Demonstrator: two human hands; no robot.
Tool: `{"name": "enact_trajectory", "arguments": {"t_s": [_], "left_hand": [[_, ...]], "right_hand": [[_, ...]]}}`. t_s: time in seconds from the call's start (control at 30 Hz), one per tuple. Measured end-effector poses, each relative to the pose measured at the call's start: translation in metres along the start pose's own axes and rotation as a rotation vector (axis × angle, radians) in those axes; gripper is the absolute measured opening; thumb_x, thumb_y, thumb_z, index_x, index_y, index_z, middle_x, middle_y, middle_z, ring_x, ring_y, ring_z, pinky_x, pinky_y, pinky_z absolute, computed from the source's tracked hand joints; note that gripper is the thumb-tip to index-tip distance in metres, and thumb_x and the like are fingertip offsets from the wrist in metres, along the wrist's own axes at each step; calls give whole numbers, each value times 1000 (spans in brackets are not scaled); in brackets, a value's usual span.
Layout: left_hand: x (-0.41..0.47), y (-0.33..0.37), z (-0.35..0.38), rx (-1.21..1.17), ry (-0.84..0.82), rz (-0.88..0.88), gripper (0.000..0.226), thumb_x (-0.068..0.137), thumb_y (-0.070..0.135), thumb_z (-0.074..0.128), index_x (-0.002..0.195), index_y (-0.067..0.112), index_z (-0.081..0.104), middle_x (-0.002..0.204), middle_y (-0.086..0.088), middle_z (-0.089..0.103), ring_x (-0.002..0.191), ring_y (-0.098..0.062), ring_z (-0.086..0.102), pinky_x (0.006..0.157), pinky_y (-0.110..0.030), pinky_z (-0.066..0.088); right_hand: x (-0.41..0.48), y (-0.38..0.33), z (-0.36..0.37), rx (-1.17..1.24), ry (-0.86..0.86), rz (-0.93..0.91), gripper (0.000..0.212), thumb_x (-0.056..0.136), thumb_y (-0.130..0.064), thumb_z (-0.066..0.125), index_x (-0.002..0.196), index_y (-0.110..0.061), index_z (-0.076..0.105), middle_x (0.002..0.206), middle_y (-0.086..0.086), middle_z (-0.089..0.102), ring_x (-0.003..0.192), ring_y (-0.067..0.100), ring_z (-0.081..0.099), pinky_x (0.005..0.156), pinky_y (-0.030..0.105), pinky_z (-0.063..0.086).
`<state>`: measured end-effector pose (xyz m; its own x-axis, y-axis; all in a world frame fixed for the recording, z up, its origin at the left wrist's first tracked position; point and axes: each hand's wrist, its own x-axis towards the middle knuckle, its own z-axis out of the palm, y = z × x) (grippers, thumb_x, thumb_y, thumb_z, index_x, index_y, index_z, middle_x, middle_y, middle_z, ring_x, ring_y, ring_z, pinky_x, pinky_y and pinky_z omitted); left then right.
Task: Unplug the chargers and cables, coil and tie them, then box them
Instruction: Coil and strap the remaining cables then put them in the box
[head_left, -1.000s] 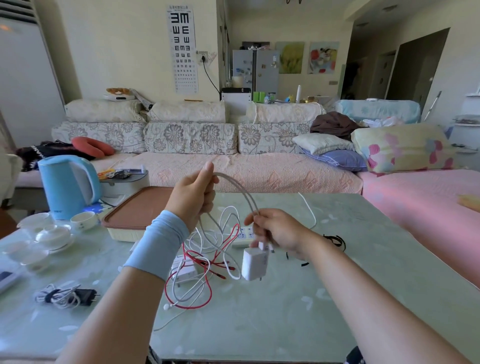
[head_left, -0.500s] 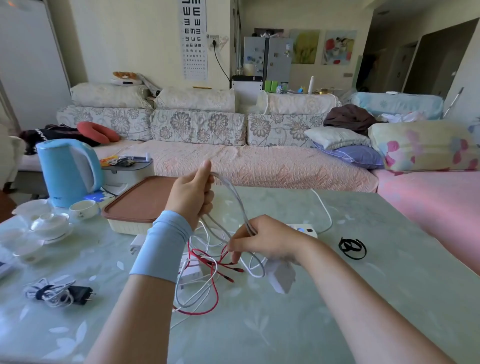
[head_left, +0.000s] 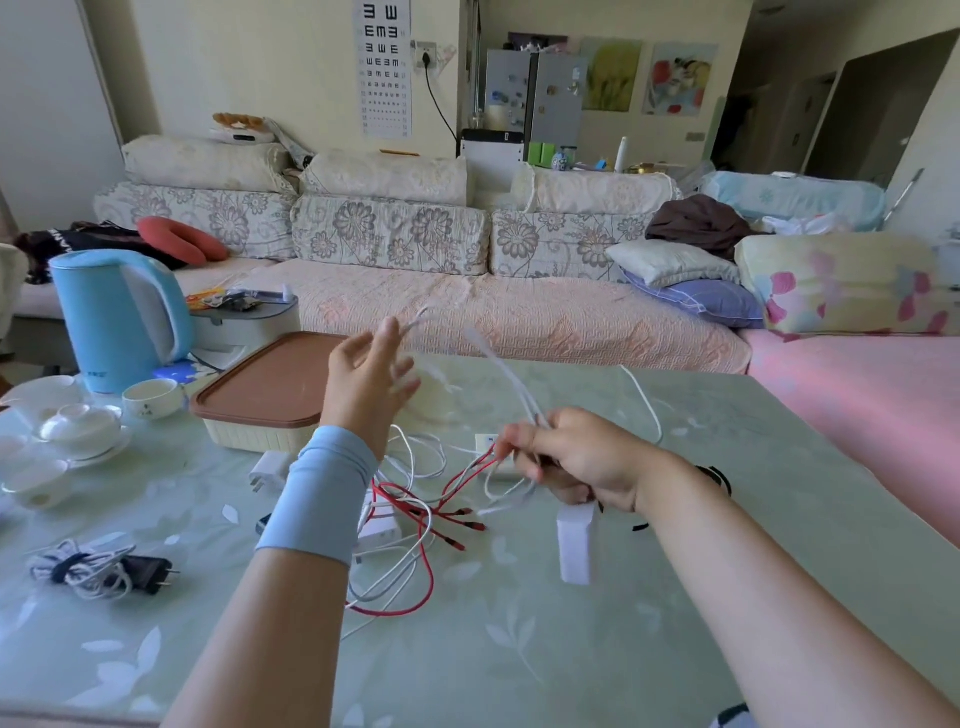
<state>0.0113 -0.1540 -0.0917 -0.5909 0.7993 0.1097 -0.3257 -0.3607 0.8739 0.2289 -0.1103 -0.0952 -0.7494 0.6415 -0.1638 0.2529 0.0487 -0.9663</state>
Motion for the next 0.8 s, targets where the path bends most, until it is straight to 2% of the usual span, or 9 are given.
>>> {"name": "enact_trajectory", "arguments": {"t_s": [0.1,0.2,0.27,0.33,0.4,0.5,0.6,0.67,0.8], "left_hand": [[-15,-9,6,89,-105,-228,73,82,59,62,139,16,42,130,-5,52,118,-26,57,93,-43,51],[-37,-14,23,253,-401,-340,65,81,58,54,127,12,55,118,-6,65,103,-19,63,100,-40,44],[-45,-17,36,284,-481,-229,39,96,38,51,110,5,65,100,-13,64,81,-24,61,91,-38,46],[-45,-13,44,314,-391,-135,30,102,22,44,85,7,64,93,-12,64,74,-24,55,87,-40,48],[-41,-9,44,405,-298,-70,36,103,20,40,72,13,57,91,-6,67,79,-22,59,89,-38,47],[-36,-3,44,342,-207,-67,35,105,21,35,73,11,48,76,-6,63,71,-23,65,80,-35,53],[-27,12,40,55,-65,-54,33,105,23,32,75,13,43,55,-2,47,45,-22,57,60,-40,57],[-15,22,32,-15,18,-7,35,105,26,30,74,17,42,52,1,35,36,-15,37,41,-26,46],[-1,28,18,-79,28,-28,37,105,29,28,71,22,40,47,7,26,34,-8,20,38,-9,22]], "right_hand": [[4,-4,-3,216,125,-73,27,100,-28,51,90,-9,66,57,-3,53,35,5,17,41,18,8],[10,-6,-1,214,160,-79,28,96,-33,58,87,-8,68,59,2,54,36,7,16,41,17,9],[13,-4,4,151,142,-72,35,85,-44,65,79,-9,67,63,10,43,39,10,15,41,17,10],[13,-4,6,118,110,-52,37,83,-47,67,72,-12,65,67,13,47,41,10,15,40,17,12],[8,-5,7,40,37,-8,31,89,-40,65,76,-11,66,76,11,67,40,9,19,40,19,11],[4,-4,5,-172,-16,96,36,91,-38,67,93,-3,73,75,4,70,43,12,16,46,25,8],[2,0,4,-359,-15,156,45,82,-53,72,98,-11,77,80,15,63,54,20,25,46,25,12],[-1,1,4,-453,-20,163,42,79,-53,73,94,-14,78,80,10,70,62,25,35,44,24,17],[-7,-7,5,-487,7,187,33,90,-39,68,97,-7,74,58,-18,66,48,9,38,41,21,21]]}}
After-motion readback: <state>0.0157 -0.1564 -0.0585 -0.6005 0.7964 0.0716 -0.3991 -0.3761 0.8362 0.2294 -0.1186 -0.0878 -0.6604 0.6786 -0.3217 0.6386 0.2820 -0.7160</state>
